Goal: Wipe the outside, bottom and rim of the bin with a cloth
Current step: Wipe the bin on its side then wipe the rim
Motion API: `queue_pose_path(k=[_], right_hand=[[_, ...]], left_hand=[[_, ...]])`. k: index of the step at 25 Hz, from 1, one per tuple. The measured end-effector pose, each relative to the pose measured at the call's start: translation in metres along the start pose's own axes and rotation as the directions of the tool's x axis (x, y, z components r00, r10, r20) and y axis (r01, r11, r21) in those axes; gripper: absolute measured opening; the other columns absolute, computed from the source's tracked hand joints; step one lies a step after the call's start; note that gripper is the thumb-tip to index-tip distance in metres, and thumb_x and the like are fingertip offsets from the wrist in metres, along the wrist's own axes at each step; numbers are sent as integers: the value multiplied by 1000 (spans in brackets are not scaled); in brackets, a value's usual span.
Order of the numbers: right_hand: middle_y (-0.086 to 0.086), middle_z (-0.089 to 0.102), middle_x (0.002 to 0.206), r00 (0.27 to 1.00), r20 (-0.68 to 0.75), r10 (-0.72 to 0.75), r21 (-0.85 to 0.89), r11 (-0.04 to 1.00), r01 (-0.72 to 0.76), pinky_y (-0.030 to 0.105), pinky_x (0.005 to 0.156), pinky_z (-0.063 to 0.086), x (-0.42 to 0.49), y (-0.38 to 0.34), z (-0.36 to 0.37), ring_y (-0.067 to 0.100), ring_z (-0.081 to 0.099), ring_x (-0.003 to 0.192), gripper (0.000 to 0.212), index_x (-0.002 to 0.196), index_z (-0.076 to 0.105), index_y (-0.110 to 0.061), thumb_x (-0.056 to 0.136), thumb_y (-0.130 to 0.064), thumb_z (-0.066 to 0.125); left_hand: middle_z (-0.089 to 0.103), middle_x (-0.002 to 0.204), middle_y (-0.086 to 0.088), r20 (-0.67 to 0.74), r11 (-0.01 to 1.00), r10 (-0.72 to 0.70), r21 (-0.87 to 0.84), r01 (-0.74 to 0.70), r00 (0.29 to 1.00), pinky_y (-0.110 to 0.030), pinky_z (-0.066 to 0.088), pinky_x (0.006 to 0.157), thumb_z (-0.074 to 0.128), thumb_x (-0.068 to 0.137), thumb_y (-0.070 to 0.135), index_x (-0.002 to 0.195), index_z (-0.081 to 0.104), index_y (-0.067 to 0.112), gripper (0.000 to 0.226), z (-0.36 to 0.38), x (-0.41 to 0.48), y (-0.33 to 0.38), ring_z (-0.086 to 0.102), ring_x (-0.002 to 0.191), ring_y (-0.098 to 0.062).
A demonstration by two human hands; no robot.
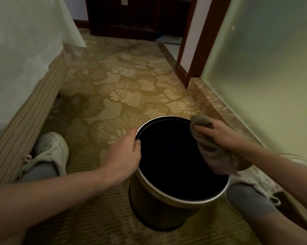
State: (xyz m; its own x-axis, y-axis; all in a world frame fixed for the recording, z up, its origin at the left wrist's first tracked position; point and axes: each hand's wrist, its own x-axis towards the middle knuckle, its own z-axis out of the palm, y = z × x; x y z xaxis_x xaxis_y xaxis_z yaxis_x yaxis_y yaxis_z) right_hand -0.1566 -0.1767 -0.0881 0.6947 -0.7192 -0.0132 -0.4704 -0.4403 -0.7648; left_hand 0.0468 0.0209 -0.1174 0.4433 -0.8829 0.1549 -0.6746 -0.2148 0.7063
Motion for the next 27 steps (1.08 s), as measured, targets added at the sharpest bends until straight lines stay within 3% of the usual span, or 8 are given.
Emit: queue_pose_path(k=[5, 8, 11, 15, 17, 20, 23, 27], right_hand=[[-4, 72, 92, 958, 245, -147, -191, 962, 197, 14, 78, 45, 86, -37, 17, -3, 62, 80, 17, 99, 72, -11, 93, -25, 65], [-4, 71, 84, 983, 154, -102, -119, 986, 121, 19, 74, 47, 64, -30, 21, 6, 62, 80, 12, 92, 71, -12, 91, -24, 67], [6, 70, 90, 993, -114, -18, -163, 987, -1, 32, 78, 47, 18, -15, 33, 20, 63, 88, 16, 92, 68, -11, 89, -27, 69], [15, 67, 109, 941, -277, 195, -296, 914, -277, 41, 82, 48, -23, -19, 37, 38, 61, 104, 35, 102, 59, -13, 90, -46, 62], [16, 67, 108, 928, -273, 255, -308, 890, -335, 39, 77, 45, -46, -18, 31, 40, 61, 103, 37, 98, 56, -14, 91, -50, 59], [14, 68, 107, 911, -254, 324, -295, 871, -392, 38, 79, 47, -81, -2, 14, 36, 63, 102, 39, 99, 61, -13, 90, -51, 59], [10, 70, 102, 921, -224, 320, -224, 902, -368, 40, 84, 50, -106, 12, 9, 29, 65, 98, 33, 102, 66, -14, 91, -45, 61], [-1, 70, 94, 974, -174, 144, -106, 981, -164, 31, 82, 48, -92, 17, 6, 12, 65, 92, 11, 98, 66, -20, 95, -30, 61]], left_hand=[[67, 106, 8, 209, 976, -6, -212, 51, 978, -28, 46, 85, 45, 99, 12, 120, 59, 28, 29, -32, 52, -26, 61, 103, -12], [63, 111, 12, 342, 994, 83, -101, -51, 936, -13, 41, 84, 46, 100, 12, 122, 57, 25, 28, -45, 69, -33, 57, 102, -2], [56, 123, 10, 405, 986, 149, 7, -166, 902, 3, 31, 84, 45, 100, 14, 136, 49, 18, 36, -47, 73, -24, 49, 113, -4], [62, 110, 3, 396, 960, 102, 201, -194, 913, -21, 44, 83, 49, 98, 35, 133, 51, 20, 38, -51, 68, -5, 60, 106, -18], [66, 104, -5, 388, 951, -50, 300, -74, 920, -34, 54, 75, 53, 95, 41, 134, 46, 18, 46, -55, 57, 4, 65, 90, -24], [64, 105, -18, 433, 959, -264, 216, 185, 862, -45, 60, 64, 48, 98, 34, 120, 45, 9, 33, -48, 22, 19, 68, 85, -31], [65, 106, -17, 245, 939, -121, 341, 31, 962, -48, 53, 80, 33, 101, 35, 113, 44, 13, 27, -24, -17, 18, 63, 97, -38], [66, 106, -15, 198, 947, -10, 316, -55, 980, -42, 47, 83, 33, 101, 31, 114, 47, 17, 24, -20, -9, 9, 60, 102, -37]])
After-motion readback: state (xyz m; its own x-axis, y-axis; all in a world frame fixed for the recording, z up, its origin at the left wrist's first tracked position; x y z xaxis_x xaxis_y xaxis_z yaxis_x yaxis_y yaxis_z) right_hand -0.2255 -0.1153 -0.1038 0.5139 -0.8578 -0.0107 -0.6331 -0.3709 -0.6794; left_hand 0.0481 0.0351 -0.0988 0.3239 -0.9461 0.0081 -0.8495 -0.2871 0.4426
